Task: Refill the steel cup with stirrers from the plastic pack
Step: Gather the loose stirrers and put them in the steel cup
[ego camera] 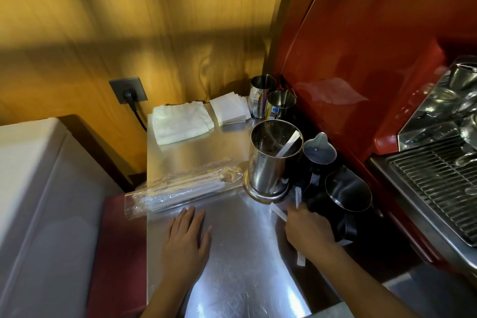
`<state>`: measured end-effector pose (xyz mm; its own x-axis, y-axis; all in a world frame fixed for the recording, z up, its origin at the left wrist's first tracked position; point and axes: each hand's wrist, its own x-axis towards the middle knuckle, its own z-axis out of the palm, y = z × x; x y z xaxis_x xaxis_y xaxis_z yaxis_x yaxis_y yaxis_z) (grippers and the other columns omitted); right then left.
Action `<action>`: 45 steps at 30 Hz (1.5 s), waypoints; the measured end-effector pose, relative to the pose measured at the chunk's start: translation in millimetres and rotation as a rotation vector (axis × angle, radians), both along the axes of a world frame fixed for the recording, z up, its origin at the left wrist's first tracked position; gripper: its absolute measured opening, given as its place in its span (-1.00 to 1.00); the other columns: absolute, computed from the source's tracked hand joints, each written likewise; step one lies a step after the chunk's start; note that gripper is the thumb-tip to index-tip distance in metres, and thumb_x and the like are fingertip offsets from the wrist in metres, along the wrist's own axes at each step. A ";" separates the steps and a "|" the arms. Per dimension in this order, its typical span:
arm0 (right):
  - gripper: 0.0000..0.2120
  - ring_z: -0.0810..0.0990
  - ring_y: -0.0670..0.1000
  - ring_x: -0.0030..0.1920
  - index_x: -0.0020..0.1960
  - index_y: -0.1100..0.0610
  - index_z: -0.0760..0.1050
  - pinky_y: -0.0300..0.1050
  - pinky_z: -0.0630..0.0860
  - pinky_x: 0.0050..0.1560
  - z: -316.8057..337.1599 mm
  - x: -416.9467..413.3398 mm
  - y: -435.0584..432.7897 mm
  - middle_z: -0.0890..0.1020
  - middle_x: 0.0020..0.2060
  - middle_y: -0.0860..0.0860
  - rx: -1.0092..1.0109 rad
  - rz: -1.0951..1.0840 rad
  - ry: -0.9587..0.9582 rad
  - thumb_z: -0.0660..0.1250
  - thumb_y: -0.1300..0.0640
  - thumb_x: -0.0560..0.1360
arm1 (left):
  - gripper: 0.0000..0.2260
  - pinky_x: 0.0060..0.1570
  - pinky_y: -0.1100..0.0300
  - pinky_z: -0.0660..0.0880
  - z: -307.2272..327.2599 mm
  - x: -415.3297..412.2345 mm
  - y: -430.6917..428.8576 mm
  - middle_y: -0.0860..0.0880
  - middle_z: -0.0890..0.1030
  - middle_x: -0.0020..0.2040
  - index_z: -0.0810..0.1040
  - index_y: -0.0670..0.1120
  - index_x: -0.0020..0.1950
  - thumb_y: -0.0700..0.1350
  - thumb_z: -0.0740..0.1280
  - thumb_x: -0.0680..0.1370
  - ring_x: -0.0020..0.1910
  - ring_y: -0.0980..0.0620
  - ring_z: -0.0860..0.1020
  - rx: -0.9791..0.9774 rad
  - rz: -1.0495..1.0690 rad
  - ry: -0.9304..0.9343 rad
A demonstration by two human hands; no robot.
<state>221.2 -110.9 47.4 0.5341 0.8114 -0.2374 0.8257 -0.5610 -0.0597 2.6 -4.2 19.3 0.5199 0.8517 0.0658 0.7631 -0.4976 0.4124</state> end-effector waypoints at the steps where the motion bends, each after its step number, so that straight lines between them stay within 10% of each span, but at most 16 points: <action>1: -0.70 0.58 0.15 0.07 0.26 0.13 0.30 -0.04 0.49 -0.07 -1.3 0.7 0.5 0.48 0.19 0.14 0.003 -0.001 0.006 0.11 0.15 0.53 | -0.35 0.28 -0.07 0.32 0.8 -0.1 -0.3 -0.21 0.56 0.23 0.56 -0.18 0.20 0.24 -0.10 0.55 0.26 -0.19 0.49 -0.005 0.000 0.002; 15: -0.82 0.55 0.09 0.04 0.14 0.09 0.33 -0.10 0.41 -0.14 -9.8 -33.2 6.2 0.49 0.10 0.04 0.115 0.291 0.168 0.10 0.13 0.56 | -0.28 0.27 -0.12 0.32 6.4 0.7 -2.6 -0.23 0.57 0.22 0.57 -0.19 0.18 0.26 -0.20 0.55 0.24 -0.21 0.50 -0.003 0.013 -0.016; 29: -0.58 0.47 0.01 -0.18 -0.15 0.02 0.29 -0.10 0.32 -0.20 -13.2 -20.3 27.9 0.57 -0.12 -0.01 0.167 0.058 0.317 0.19 -0.35 0.36 | -0.52 0.28 -0.11 0.32 0.9 -0.2 0.2 -0.19 0.56 0.24 0.55 -0.16 0.21 0.09 0.07 0.50 0.26 -0.18 0.49 0.014 -0.004 -0.011; 36: -0.74 0.54 0.15 -0.21 -0.40 0.07 0.20 -0.16 0.27 -0.25 -18.7 -17.5 47.5 0.41 -0.39 -0.04 0.131 0.044 0.337 0.22 0.04 0.36 | -0.52 0.29 -0.09 0.31 2.0 -0.8 -0.3 -0.18 0.56 0.25 0.56 -0.15 0.21 0.09 0.08 0.50 0.27 -0.16 0.48 0.022 -0.003 -0.009; 45: -0.76 0.40 -0.02 -0.36 -0.42 0.04 0.22 -0.18 0.27 -0.38 8.8 -0.4 41.7 0.36 -0.45 -0.07 -0.054 0.183 0.414 0.24 0.05 0.34 | -0.54 0.27 -0.11 0.35 -3.1 -1.4 2.0 -0.17 0.56 0.24 0.56 -0.14 0.21 0.10 0.10 0.50 0.27 -0.16 0.48 0.030 -0.005 -0.008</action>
<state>220.8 -69.2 56.3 0.2337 0.8643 -0.4453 0.8243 -0.4190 -0.3807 1.3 -2.1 16.2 0.5236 0.8465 0.0959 0.7570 -0.5139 0.4035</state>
